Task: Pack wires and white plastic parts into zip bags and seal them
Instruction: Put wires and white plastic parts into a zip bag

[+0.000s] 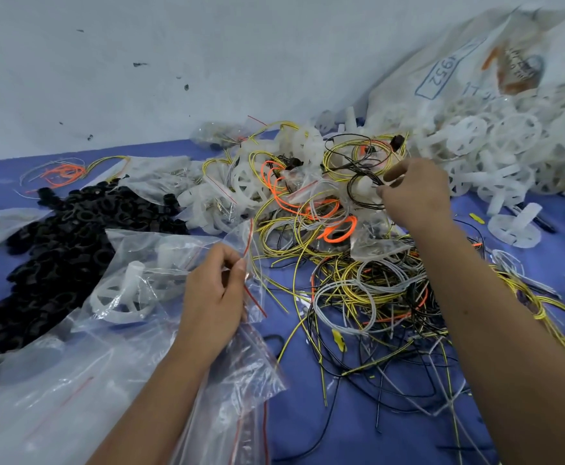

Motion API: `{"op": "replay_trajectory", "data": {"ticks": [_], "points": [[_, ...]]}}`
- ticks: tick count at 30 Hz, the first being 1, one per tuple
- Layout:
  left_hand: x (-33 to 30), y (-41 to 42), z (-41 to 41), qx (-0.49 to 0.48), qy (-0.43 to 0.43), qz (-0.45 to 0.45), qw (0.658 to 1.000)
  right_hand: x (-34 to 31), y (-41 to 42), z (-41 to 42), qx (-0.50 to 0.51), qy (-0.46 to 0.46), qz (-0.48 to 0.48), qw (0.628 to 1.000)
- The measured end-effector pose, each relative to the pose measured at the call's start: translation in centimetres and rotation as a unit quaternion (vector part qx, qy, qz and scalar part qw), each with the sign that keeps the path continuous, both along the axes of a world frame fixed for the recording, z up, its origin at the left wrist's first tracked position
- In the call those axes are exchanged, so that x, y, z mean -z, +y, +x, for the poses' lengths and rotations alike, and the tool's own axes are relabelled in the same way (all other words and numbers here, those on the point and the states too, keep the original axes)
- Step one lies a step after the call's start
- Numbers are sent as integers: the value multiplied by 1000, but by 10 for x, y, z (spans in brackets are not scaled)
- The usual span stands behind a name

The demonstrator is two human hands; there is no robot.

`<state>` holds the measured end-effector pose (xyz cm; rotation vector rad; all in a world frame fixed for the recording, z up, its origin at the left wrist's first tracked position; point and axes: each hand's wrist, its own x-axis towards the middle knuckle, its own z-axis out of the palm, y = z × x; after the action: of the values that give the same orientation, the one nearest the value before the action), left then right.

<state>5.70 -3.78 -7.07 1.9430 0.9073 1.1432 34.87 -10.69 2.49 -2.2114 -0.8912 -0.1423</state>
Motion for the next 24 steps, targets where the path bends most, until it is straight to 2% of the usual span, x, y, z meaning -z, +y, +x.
{"op": "replay_trajectory", "data": {"ticks": [5,10,15,17,20,24], "points": [[-1,0,0,-8,5,-1,1000,-14,-14,-1,6,-47,44,998],[0,0,0,-13,-2,-11,1000,-37,-22,-16,-4,-46,143,989],[-1,1,1,-46,-18,-20,999,-45,-16,-63,-86,-9,230,969],[-1,1,0,-69,-22,-26,997,-37,-10,-89,-158,0,205,966],[-5,-2,-1,-108,-36,-8,993,-16,1,-122,-232,-3,115,966],[-13,-7,-3,-147,-33,93,984,9,13,-144,-264,-33,-6,964]]}}
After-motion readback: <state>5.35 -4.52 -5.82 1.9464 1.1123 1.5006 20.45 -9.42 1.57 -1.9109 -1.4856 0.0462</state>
